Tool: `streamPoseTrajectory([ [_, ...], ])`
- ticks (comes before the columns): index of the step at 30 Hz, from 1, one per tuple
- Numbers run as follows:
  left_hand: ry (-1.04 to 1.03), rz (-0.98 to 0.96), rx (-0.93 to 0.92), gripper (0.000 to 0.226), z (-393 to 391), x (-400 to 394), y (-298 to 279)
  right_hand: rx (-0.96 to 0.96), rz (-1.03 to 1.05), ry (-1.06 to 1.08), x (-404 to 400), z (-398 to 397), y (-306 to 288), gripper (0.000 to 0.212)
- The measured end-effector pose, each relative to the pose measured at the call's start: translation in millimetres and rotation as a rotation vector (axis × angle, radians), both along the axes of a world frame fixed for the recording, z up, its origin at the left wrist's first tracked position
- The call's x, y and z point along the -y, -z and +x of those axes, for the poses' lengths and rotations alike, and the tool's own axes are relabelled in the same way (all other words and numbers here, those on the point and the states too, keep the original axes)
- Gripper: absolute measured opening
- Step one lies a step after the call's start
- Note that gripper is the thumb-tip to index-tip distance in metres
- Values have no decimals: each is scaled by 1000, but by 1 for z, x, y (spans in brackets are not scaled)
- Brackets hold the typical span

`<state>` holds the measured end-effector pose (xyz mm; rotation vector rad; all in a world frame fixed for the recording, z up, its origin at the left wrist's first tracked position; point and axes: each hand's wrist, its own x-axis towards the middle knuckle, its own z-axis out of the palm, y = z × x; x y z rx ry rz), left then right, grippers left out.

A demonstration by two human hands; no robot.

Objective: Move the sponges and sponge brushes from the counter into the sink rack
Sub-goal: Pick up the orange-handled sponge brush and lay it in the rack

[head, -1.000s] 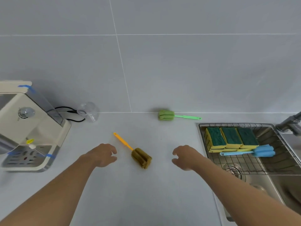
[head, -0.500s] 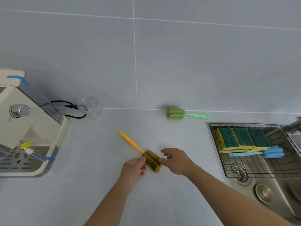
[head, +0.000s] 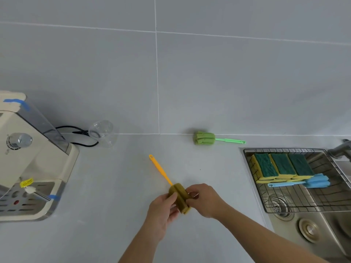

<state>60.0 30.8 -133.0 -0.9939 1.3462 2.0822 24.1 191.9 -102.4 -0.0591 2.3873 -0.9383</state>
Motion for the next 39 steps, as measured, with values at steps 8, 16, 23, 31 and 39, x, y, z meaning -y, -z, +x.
streamPoseTrajectory([
  [8,-55,94,-208,29,18,-12,-16,-45,-246,151,-14,27,-29,23],
  [16,-6,-123,-456,31,26,-30,-48,-143,-350,172,-26,53,-54,26],
  [23,139,-285,-612,29,32,-42,-69,-247,-439,458,-68,56,-85,25],
  [31,434,-399,-810,31,47,-73,-82,-305,-712,731,-105,57,-117,16],
  [39,624,-555,-1056,31,54,-115,-95,-287,-782,947,-157,77,-116,7],
])
